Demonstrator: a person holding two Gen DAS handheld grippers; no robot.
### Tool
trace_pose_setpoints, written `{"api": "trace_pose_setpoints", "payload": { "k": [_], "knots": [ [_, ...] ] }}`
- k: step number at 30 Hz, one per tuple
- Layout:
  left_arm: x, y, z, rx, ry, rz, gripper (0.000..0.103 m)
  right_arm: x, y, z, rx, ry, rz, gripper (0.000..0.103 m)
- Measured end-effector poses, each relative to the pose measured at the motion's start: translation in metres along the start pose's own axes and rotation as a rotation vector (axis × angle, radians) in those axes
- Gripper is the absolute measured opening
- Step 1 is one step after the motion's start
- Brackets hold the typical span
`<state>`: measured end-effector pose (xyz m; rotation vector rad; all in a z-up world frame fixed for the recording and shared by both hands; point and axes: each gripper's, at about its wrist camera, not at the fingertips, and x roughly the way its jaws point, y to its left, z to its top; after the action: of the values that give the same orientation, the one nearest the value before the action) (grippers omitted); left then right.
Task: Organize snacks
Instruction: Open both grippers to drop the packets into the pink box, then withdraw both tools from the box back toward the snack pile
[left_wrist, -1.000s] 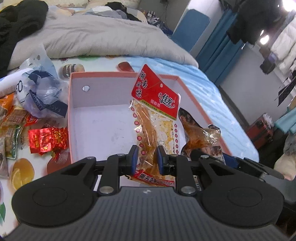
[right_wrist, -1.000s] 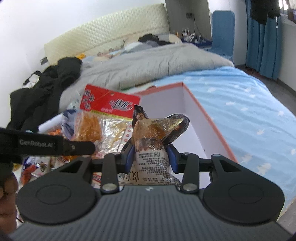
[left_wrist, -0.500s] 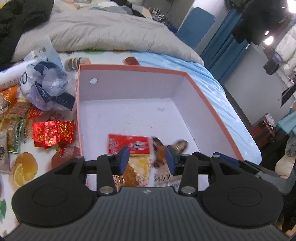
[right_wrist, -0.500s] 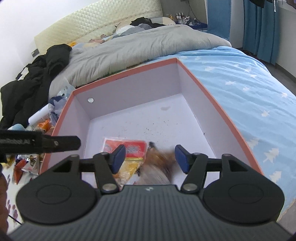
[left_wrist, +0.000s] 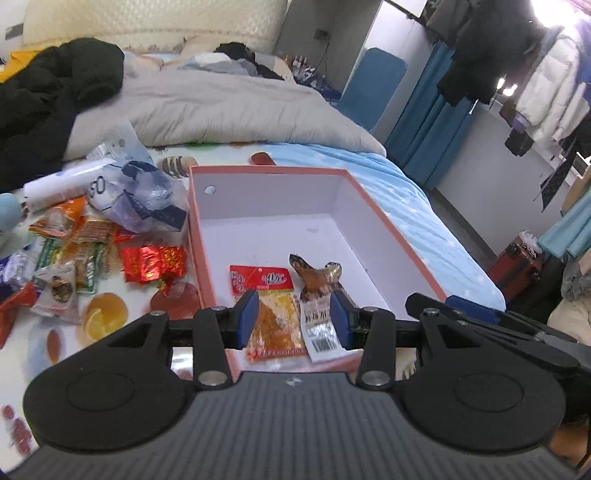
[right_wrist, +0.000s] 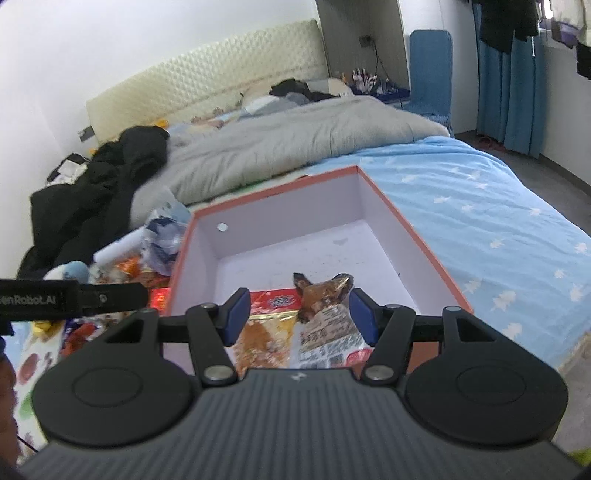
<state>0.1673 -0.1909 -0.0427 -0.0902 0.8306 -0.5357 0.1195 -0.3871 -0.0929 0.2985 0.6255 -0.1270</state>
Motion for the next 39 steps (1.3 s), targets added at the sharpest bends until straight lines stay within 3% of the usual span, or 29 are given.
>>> {"api": "trace_pose_setpoints", "payload": {
  "k": [10,20,28,39],
  "knots": [
    [-0.093,0.01,-0.046,0.012,-0.075,0.021,0.048,-0.071,0.039,-0.025,-0.033,-0.067,0.021,0.062],
    [-0.164,0.03,-0.084,-0.038,-0.154,0.109,0.048,-0.107,0.076,-0.055,-0.111,-0.074,0.109,0.062],
    [-0.194,0.043,-0.12,-0.055,-0.185,0.181,0.048,-0.125,0.1,-0.081,-0.16,-0.064,0.232,0.062],
    [-0.196,0.066,-0.162,-0.105,-0.159,0.24,0.048,-0.116,0.122,-0.11,-0.218,-0.014,0.325,0.062]
  ]
}}
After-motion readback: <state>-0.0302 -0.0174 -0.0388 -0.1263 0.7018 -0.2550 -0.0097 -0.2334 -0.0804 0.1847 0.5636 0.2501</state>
